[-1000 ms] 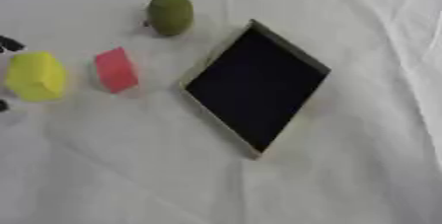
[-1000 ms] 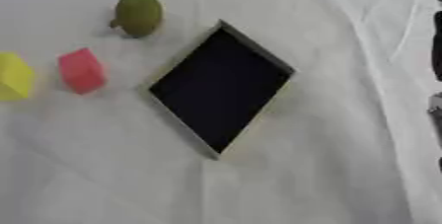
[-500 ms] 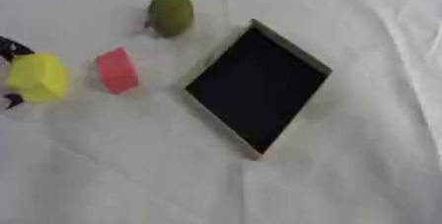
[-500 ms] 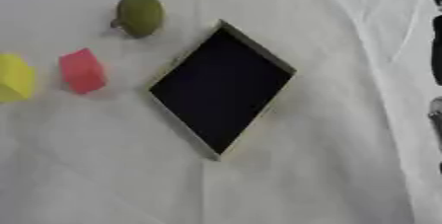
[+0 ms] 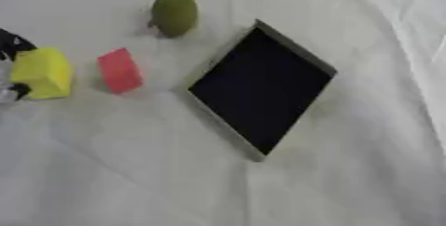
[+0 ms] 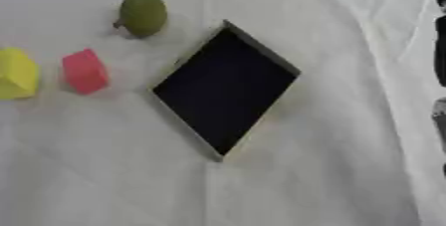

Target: Pick up objects on the table and place them in the box.

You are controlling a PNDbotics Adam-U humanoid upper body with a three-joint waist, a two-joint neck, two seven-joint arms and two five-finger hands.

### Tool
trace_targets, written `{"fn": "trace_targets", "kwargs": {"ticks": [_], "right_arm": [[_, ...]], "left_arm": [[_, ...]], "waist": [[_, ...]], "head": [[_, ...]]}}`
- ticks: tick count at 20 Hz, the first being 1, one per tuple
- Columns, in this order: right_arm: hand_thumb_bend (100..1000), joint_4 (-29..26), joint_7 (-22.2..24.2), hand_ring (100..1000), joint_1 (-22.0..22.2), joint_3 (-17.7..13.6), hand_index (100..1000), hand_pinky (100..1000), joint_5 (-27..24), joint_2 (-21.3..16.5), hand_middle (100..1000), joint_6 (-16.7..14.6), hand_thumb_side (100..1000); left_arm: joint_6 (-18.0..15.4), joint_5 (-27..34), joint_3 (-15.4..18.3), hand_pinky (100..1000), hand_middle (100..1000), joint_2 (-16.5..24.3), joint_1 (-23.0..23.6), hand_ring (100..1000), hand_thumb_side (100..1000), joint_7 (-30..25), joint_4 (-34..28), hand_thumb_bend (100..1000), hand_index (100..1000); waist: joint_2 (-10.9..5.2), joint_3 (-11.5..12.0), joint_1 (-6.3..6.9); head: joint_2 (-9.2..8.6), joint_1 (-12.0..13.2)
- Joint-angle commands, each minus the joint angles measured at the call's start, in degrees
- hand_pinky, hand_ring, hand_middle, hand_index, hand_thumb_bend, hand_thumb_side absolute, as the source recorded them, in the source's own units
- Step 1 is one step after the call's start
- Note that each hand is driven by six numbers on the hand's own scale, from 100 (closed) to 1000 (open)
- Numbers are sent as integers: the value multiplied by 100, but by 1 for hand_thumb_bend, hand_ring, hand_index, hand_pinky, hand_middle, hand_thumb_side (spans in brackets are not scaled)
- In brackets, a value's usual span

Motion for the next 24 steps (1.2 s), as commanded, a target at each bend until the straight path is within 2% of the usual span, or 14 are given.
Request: {"fn": "trace_targets", "kwargs": {"ticks": [1, 8, 13, 19, 24], "right_arm": [[100, -116, 2, 879, -1, -34, 774, 838, -33, -110, 714, -18, 657], [100, -116, 10, 879, 1, -20, 774, 838, -61, -139, 714, -1, 657], [100, -116, -3, 879, 40, -33, 774, 838, -77, -155, 714, 5, 657], [100, -116, 9, 879, 33, -15, 774, 839, -125, -168, 715, 38, 658], [100, -116, 0, 879, 26, -28, 775, 839, -160, -166, 715, 43, 658]], "left_arm": [[-28, 235, 143, 814, 656, 317, -111, 767, 100, 16, -630, 152, 804], [35, 705, -22, 815, 656, 436, -254, 764, 100, -230, -1927, 136, 806], [52, 1018, -276, 814, 653, 237, -647, 759, 100, -501, -2541, 113, 807], [122, 1335, -692, 812, 646, -336, -1424, 756, 128, -928, -2698, 103, 806], [141, 1199, -927, 811, 641, -910, -1883, 755, 155, -1086, -2373, 101, 803]], "waist": [[-112, 33, 72], [-181, 80, 113], [-255, 84, 133], [-336, 57, 175], [-385, -19, 198]], "head": [[18, -31], [71, -58], [113, -67], [165, -27], [193, -1]]}}
